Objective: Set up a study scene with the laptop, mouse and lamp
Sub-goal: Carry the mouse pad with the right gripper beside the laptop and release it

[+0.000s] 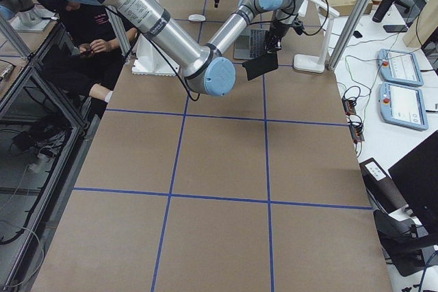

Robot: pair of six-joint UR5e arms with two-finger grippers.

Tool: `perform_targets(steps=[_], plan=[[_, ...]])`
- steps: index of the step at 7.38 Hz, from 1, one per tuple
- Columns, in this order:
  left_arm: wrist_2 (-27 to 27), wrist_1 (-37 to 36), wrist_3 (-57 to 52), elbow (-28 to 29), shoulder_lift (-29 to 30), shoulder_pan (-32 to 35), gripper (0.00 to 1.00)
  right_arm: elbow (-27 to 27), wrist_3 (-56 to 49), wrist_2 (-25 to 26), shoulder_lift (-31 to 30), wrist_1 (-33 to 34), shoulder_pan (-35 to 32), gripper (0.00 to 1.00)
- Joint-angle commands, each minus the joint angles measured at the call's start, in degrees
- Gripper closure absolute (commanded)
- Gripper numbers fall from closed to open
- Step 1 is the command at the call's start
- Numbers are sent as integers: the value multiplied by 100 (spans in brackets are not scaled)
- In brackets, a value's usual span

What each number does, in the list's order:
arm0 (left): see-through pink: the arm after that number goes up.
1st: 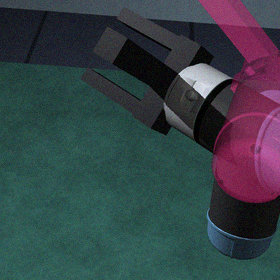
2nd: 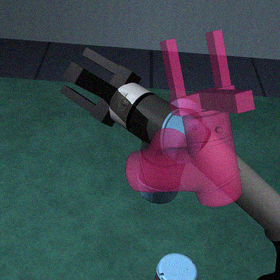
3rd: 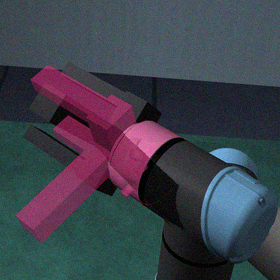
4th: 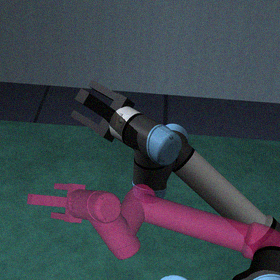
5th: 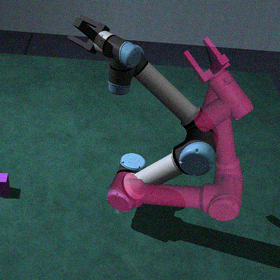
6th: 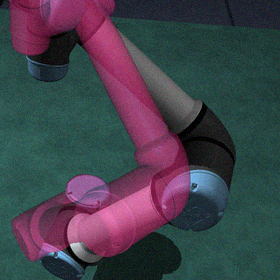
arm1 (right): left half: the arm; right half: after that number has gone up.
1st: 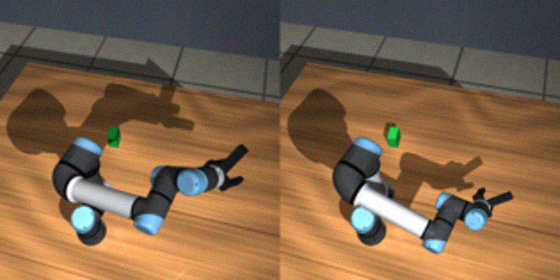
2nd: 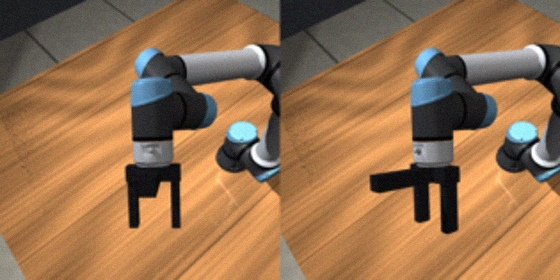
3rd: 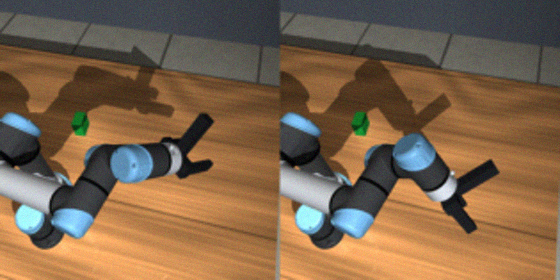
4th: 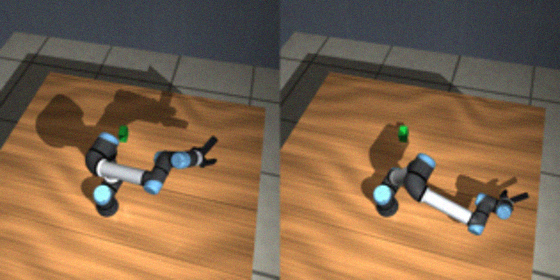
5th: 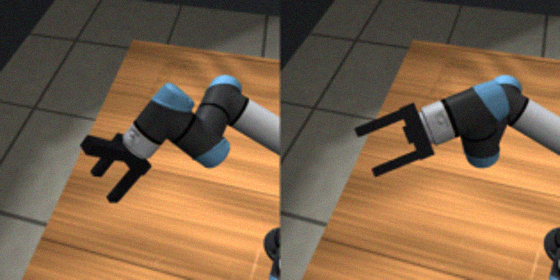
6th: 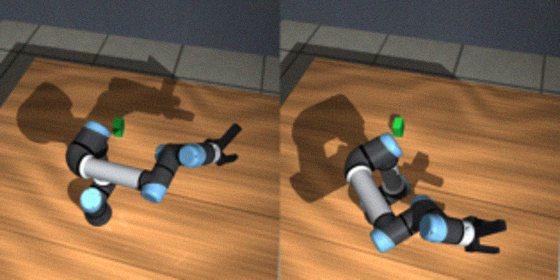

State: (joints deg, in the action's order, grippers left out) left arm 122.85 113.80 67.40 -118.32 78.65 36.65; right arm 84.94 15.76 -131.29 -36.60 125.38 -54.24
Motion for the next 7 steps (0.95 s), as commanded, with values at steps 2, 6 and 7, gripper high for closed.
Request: perform_targets(steps=[2, 6, 7], plan=[[-24, 2, -7, -42, 10, -412, 1, 549, 6, 7, -75, 558, -26, 60], [-59, -16, 28, -51, 10, -859, 1, 585, -20, 16, -119, 418, -8, 0], [-59, -16, 19, 10, 10, -1017, 1, 594, -38, 16, -241, 156, -8, 0]])
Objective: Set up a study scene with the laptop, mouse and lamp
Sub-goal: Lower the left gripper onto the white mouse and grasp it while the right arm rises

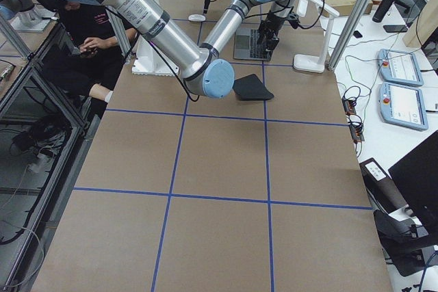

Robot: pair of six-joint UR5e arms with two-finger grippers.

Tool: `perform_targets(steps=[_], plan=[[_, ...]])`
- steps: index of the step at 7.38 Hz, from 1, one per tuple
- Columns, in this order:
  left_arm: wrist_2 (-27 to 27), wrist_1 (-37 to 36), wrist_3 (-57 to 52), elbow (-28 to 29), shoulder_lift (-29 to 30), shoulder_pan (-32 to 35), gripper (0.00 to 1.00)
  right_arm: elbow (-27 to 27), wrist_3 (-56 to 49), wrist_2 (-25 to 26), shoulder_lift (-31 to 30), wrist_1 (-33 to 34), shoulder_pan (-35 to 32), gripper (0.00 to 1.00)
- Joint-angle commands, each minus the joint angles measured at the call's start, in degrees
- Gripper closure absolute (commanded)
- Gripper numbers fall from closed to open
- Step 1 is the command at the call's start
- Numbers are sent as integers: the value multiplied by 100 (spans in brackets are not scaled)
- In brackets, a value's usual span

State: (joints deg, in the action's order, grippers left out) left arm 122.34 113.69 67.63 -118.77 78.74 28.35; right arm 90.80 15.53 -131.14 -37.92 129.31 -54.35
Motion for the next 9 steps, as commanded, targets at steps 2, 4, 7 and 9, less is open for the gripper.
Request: perform_targets(steps=[2, 4, 7, 9], plan=[[9, -13, 4, 161, 63, -295, 1, 8, -164, 9, -303, -600, 3, 0], [18, -13, 5, 292, 124, -374, 1, 148, -208, 27, -312, -600, 3, 0], [79, -13, 198, 408, 291, -401, 1, 227, -199, 185, -339, -592, 3, 0], [88, 13, 207, 486, 300, -409, 14, 262, -199, 185, -339, -592, 3, 0]])
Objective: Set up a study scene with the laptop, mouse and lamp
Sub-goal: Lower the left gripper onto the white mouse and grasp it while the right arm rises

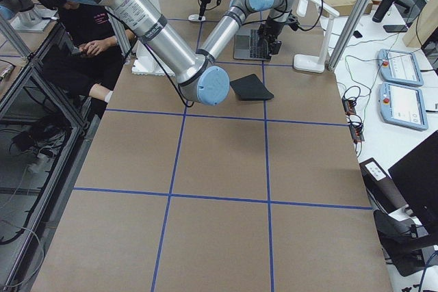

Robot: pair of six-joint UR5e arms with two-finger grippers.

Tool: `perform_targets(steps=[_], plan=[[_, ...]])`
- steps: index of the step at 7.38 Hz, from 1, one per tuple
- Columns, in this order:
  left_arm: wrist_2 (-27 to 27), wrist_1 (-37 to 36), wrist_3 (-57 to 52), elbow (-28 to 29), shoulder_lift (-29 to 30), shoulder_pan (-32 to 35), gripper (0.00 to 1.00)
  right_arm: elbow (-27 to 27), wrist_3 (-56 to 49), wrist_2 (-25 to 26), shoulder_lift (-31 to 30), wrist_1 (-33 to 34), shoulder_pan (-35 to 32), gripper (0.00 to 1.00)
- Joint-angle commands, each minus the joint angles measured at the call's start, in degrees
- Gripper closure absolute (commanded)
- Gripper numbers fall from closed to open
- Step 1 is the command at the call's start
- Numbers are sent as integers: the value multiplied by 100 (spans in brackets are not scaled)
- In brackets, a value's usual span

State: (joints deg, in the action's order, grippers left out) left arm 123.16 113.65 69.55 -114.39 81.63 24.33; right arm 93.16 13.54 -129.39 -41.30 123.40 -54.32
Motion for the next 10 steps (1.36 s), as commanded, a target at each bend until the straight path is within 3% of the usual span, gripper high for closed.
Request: perform_targets(steps=[1, 8, 10], plan=[[-2, 26, 24, 110, 19, -25, 21, 71, 0, 10, 8, 0, 9, 0], [-11, 26, 305, 84, 107, -271, 22, 115, 0, 37, -10, 0, 9, 0], [-11, 26, 305, 75, 107, -289, 39, 168, 0, 37, -45, 0, 18, 0]])
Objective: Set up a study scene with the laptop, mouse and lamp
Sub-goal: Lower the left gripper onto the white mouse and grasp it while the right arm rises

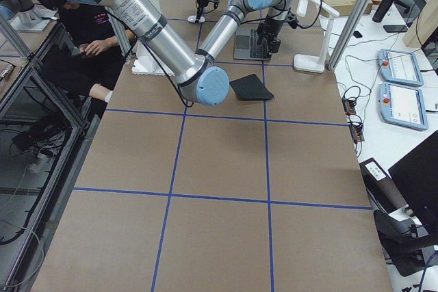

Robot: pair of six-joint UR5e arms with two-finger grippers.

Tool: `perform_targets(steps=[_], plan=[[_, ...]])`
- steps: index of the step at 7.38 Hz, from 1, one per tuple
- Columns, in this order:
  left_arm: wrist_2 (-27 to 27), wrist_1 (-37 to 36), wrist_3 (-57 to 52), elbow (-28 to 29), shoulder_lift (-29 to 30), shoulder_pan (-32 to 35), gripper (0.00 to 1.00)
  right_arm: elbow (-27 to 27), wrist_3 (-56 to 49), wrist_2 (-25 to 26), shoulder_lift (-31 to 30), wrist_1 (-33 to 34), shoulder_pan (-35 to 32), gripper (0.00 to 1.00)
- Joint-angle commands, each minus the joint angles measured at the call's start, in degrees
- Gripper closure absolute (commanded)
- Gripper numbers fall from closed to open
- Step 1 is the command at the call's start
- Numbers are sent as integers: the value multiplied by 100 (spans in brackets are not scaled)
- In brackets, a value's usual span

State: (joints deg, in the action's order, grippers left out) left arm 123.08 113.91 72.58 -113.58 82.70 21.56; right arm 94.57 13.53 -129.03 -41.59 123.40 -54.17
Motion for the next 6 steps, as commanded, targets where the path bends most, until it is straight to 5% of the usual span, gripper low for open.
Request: perform_targets(steps=[1, 6], plan=[[-4, 0, 2, -6, 1, -29, 45, 44, 9, 9, -33, 0, 12, 0], [14, -53, 20, -427, 26, 41, 45, 149, -9, 96, -95, -9, 12, 0]])
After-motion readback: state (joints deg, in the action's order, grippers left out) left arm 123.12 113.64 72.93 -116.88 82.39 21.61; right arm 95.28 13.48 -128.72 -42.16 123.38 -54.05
